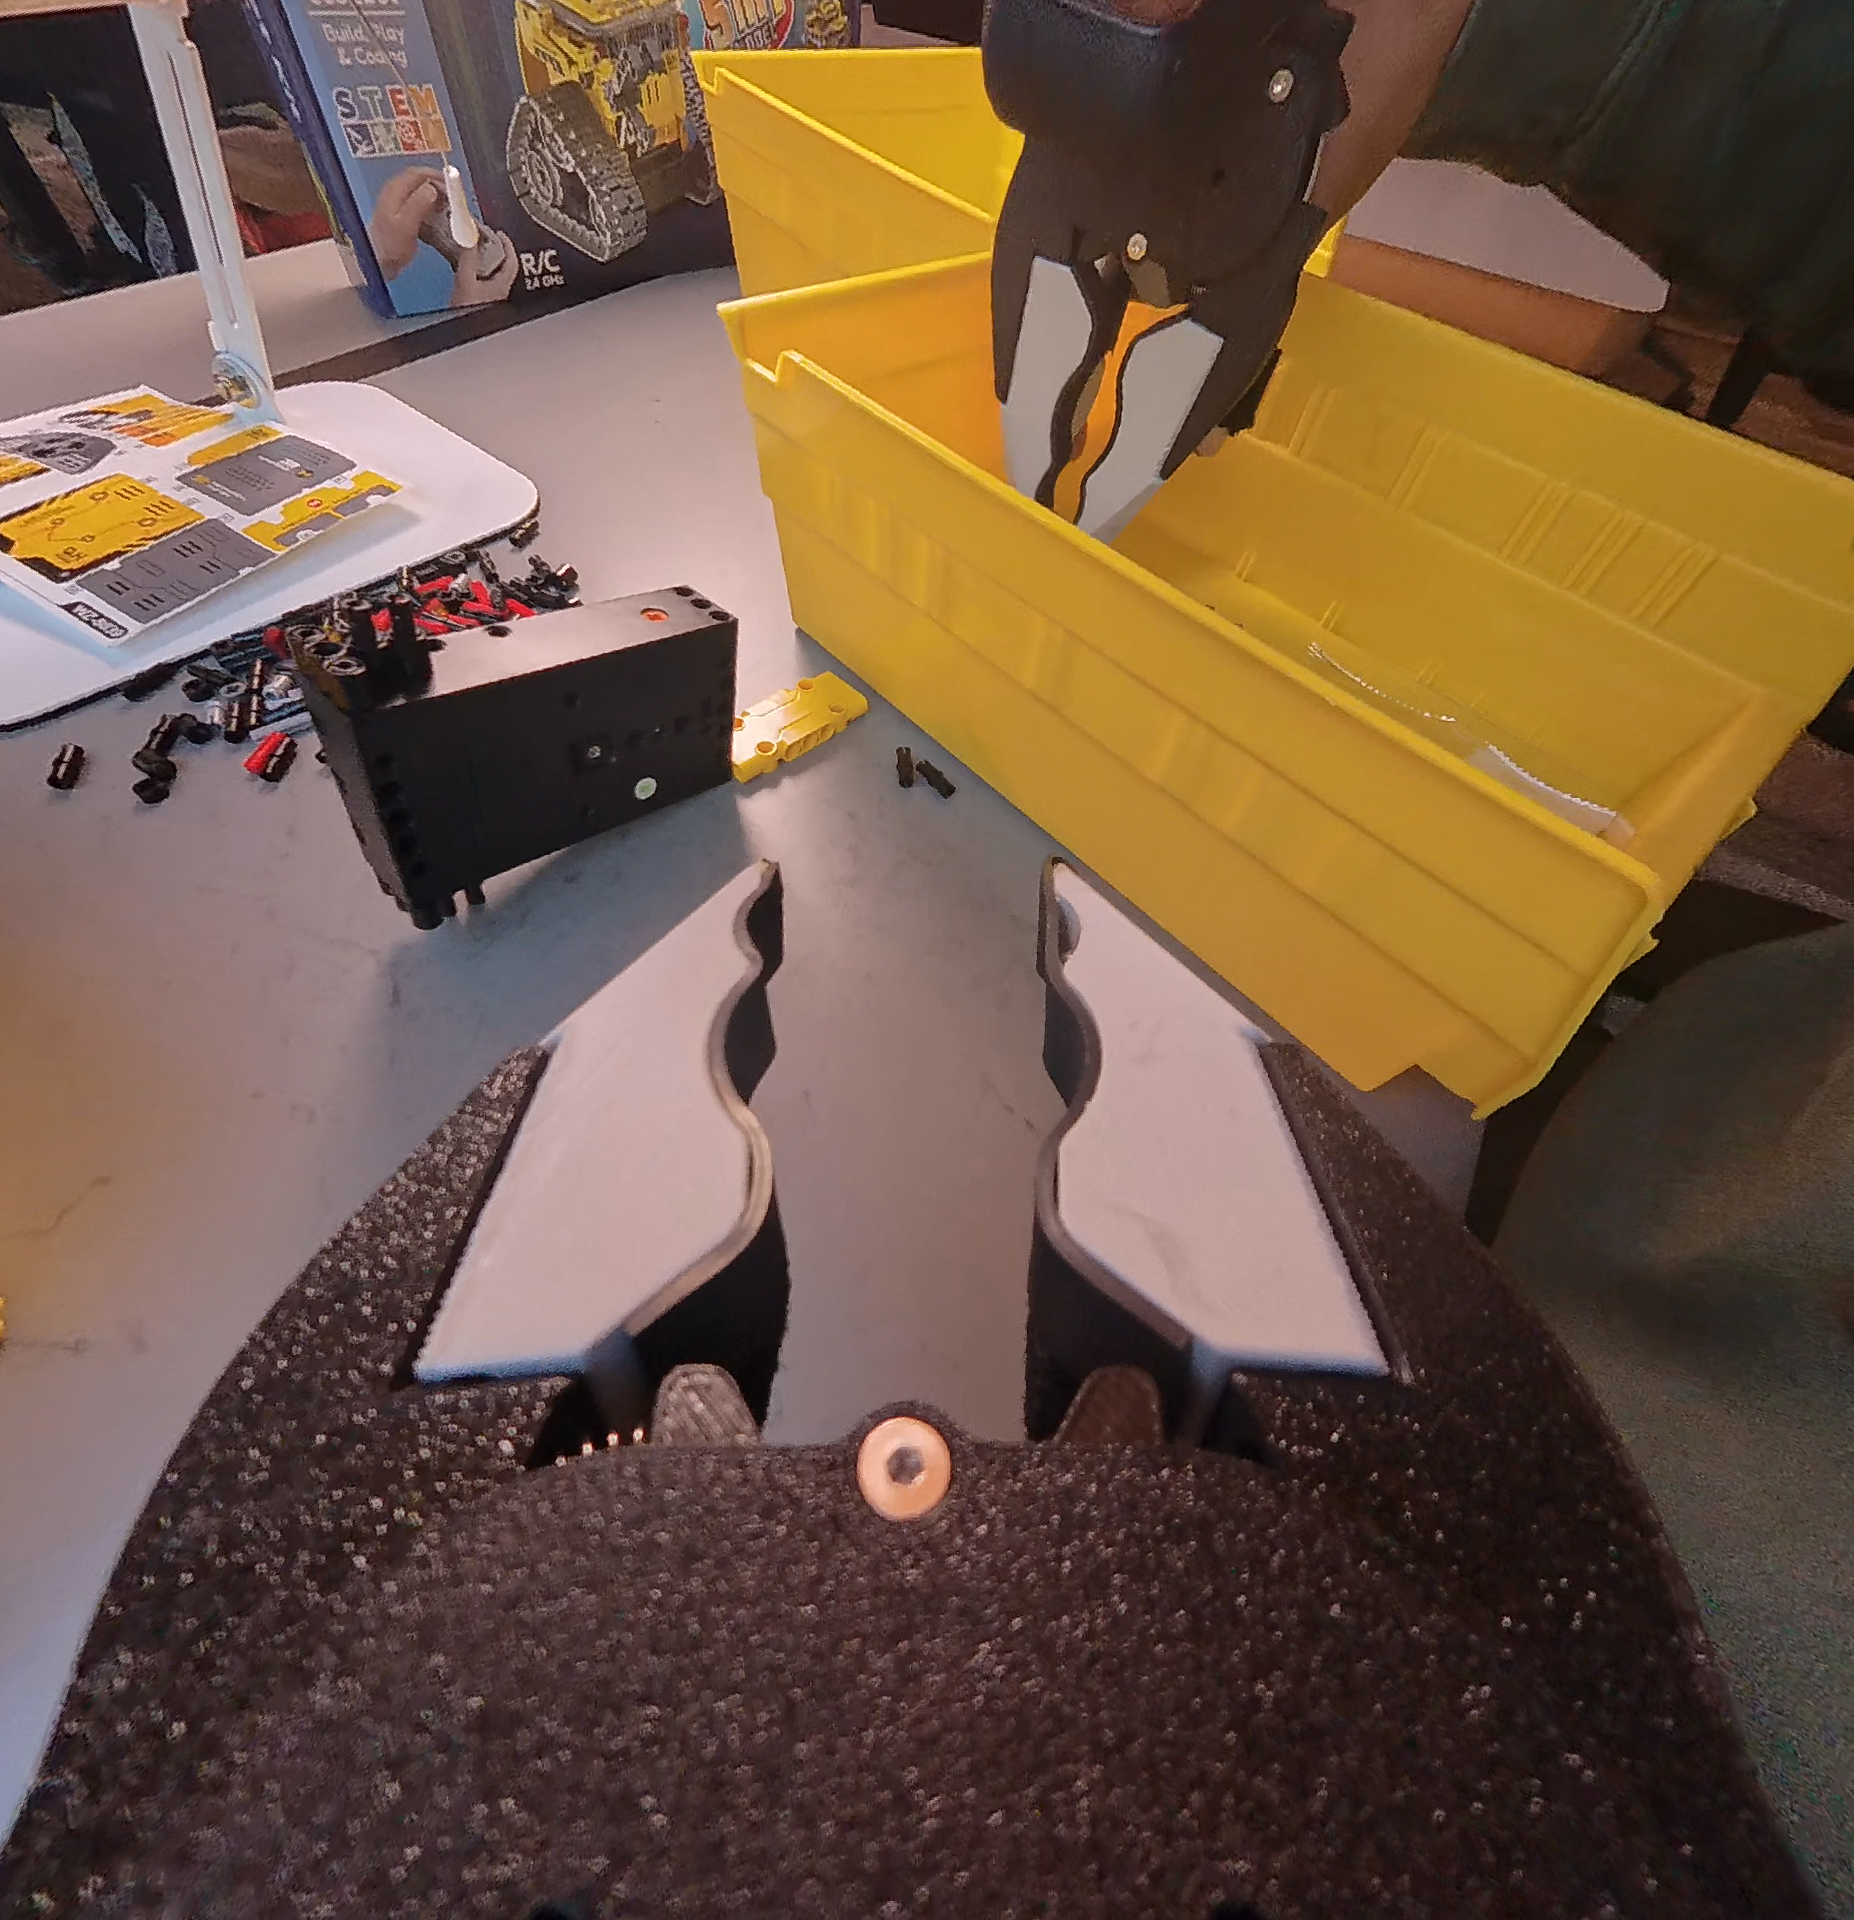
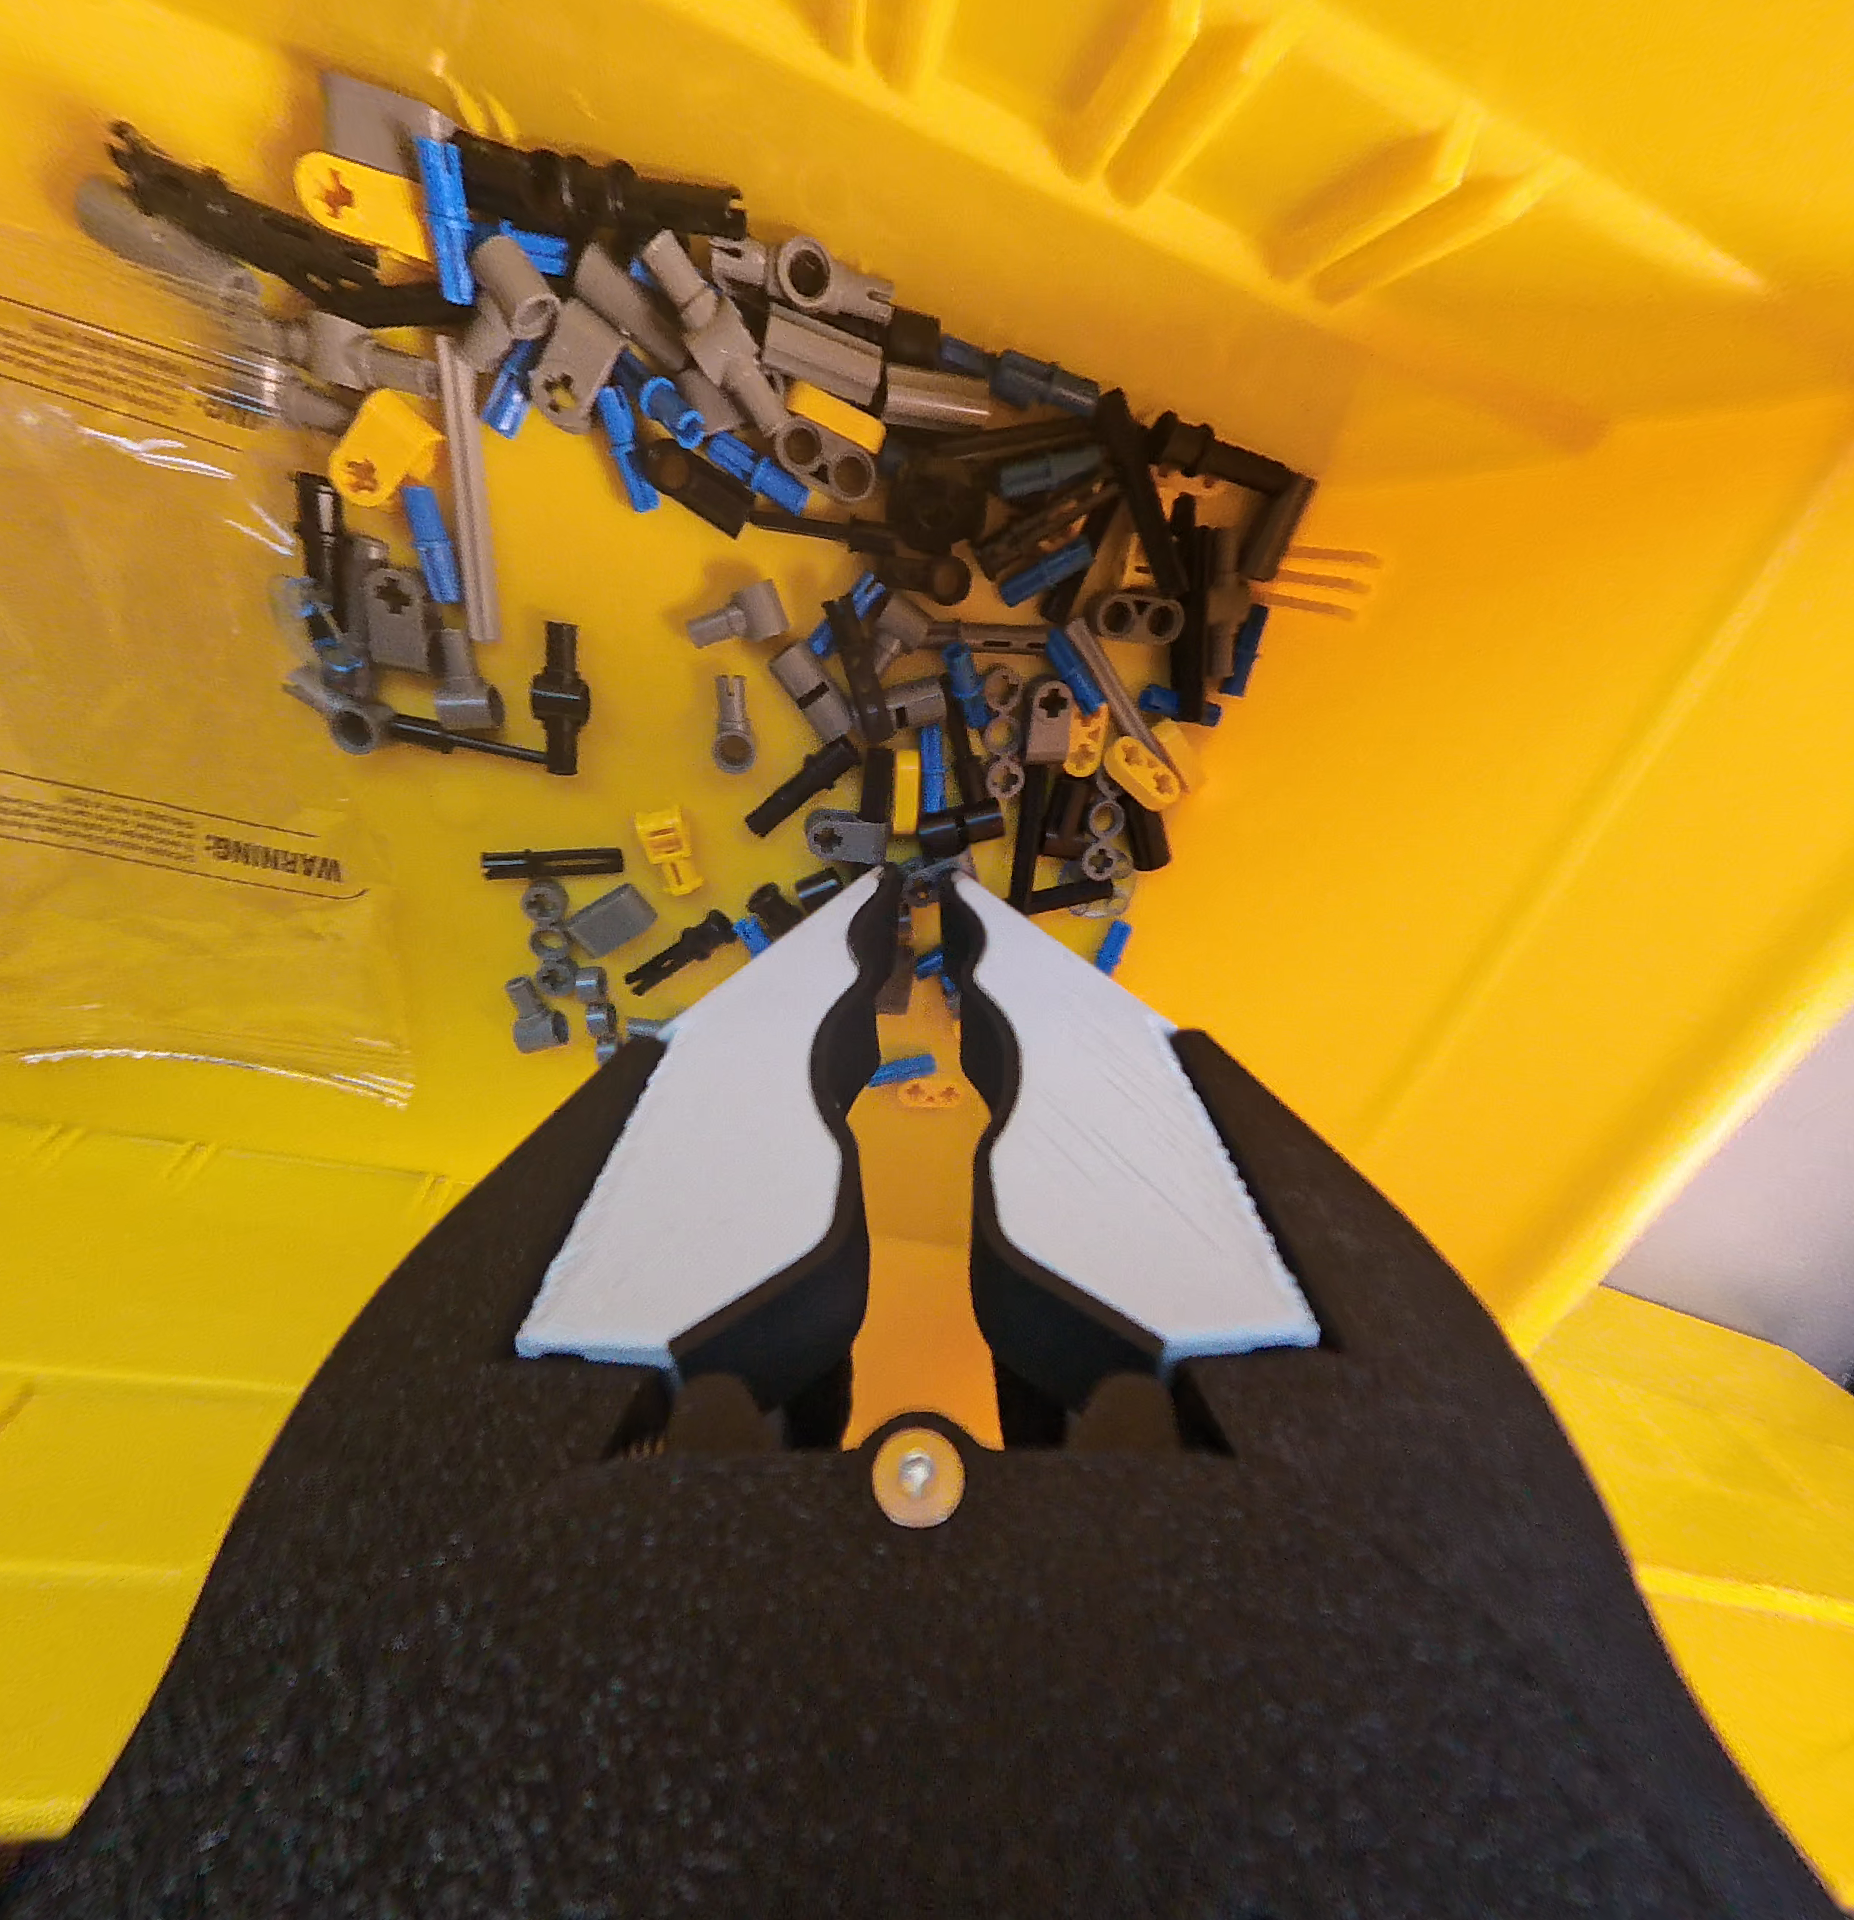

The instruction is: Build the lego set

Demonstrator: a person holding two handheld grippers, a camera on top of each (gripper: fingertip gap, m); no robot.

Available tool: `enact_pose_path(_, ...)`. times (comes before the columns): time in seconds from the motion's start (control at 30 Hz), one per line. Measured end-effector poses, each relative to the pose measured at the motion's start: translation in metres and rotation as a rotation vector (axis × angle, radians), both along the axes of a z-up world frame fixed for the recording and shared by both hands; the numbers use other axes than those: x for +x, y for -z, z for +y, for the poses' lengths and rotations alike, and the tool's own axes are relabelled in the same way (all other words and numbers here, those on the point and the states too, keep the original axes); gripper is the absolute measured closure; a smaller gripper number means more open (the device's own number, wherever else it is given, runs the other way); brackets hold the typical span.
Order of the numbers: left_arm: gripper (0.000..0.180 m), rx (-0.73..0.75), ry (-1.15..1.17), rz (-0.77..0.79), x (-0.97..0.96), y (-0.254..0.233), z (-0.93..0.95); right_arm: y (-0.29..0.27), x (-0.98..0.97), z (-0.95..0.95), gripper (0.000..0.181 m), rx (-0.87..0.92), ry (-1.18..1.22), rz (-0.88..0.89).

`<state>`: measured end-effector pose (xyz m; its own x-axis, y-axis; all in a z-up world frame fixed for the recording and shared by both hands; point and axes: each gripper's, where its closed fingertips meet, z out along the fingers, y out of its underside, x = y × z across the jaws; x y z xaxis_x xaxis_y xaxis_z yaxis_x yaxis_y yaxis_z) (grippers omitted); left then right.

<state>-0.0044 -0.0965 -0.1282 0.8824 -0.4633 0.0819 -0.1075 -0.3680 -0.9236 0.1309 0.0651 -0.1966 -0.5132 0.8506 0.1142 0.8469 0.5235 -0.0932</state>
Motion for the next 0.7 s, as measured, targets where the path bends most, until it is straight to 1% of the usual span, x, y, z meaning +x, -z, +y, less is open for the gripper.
enact_pose_path(0.07,0.131,0.001,-0.004,-0.004,-0.002,0.0,0.0,0.0,0.006,-0.004,0.176,-0.032,-0.005,-0.029)
enact_pose_path(0.13,0.131,0.002,-0.005,-0.008,-0.002,0.0,0.0,-0.002,0.012,-0.004,0.179,-0.028,-0.018,-0.055)
enact_pose_path(0.2,0.131,0.003,-0.002,-0.01,-0.002,0.001,0.0,-0.006,0.008,-0.003,0.18,-0.025,-0.013,-0.03)
enact_pose_path(0.4,0.131,0.002,0.01,-0.007,0.002,0.002,0.001,-0.009,-0.028,-0.017,0.162,-0.091,0.008,0.101)
enact_pose_path(0.47,0.131,0.0,0.009,-0.007,0.001,0.003,0.001,-0.003,-0.031,-0.025,0.157,-0.125,0.006,0.083)
enact_pose_path(0.53,0.131,-0.002,0.006,-0.005,0.0,0.003,0.0,-0.002,-0.029,-0.03,0.161,-0.149,-0.01,0.069)
enact_pose_path(0.7,0.131,0.001,0.001,-0.01,-0.003,0.002,0.001,-0.001,-0.01,-0.02,0.18,-0.127,0.014,0.005)
